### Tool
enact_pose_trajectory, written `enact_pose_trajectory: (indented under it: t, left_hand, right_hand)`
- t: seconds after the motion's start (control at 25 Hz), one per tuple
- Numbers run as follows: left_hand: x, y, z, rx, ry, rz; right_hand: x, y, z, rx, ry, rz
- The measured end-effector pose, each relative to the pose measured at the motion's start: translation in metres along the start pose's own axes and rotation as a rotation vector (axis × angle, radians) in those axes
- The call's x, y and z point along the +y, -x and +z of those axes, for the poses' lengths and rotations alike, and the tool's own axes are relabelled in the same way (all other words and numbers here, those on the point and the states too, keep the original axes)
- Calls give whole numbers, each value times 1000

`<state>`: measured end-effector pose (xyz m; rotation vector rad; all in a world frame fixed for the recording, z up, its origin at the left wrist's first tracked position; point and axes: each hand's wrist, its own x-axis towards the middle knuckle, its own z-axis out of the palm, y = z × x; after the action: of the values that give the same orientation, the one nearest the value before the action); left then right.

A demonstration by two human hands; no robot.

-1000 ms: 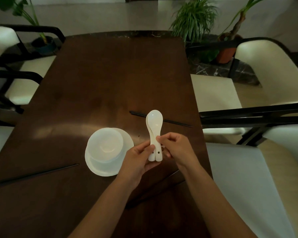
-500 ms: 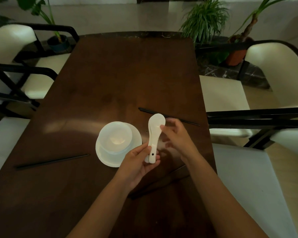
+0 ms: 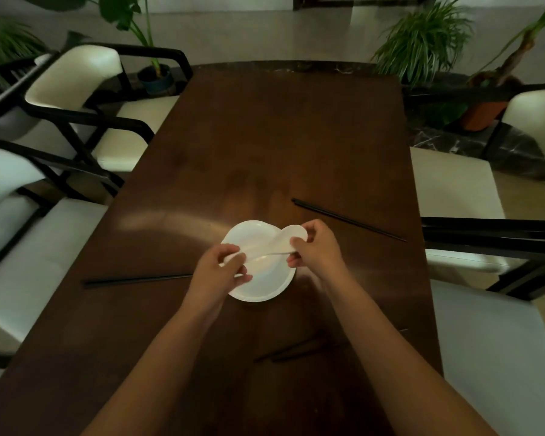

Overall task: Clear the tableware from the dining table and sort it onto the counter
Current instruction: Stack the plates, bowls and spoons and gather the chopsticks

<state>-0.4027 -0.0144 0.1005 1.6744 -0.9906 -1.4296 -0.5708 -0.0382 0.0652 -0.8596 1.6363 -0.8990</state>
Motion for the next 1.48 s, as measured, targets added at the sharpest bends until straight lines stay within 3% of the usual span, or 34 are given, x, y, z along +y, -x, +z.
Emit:
enact_pose_trajectory:
  t: [0.12, 0.24, 0.48, 0.72, 1.08, 1.24, 1.48]
  left_hand:
    - [8, -24, -31, 48, -36, 22]
    - [10, -53, -55, -18, -89, -29]
    - [10, -94, -67, -90, -144, -86]
    - [-3, -107, -65, -78, -180, -94]
    - [-3, -108, -75, -138, -182, -125]
    - [-33, -102, -134, -73, -460, 106]
    - [-84, -103, -211, -16, -791, 320]
  right_hand:
    - [-1, -9, 26, -41, 8, 57]
    - [-3, -18, 42, -6, 100, 92]
    - [-5, -22, 66, 110, 585, -2]
    - [2, -23, 79, 138, 847, -48]
    - [10, -12, 82, 215, 872, -172]
    - [17, 11, 88, 373, 769, -231]
    - [28, 40, 130, 408, 703, -377]
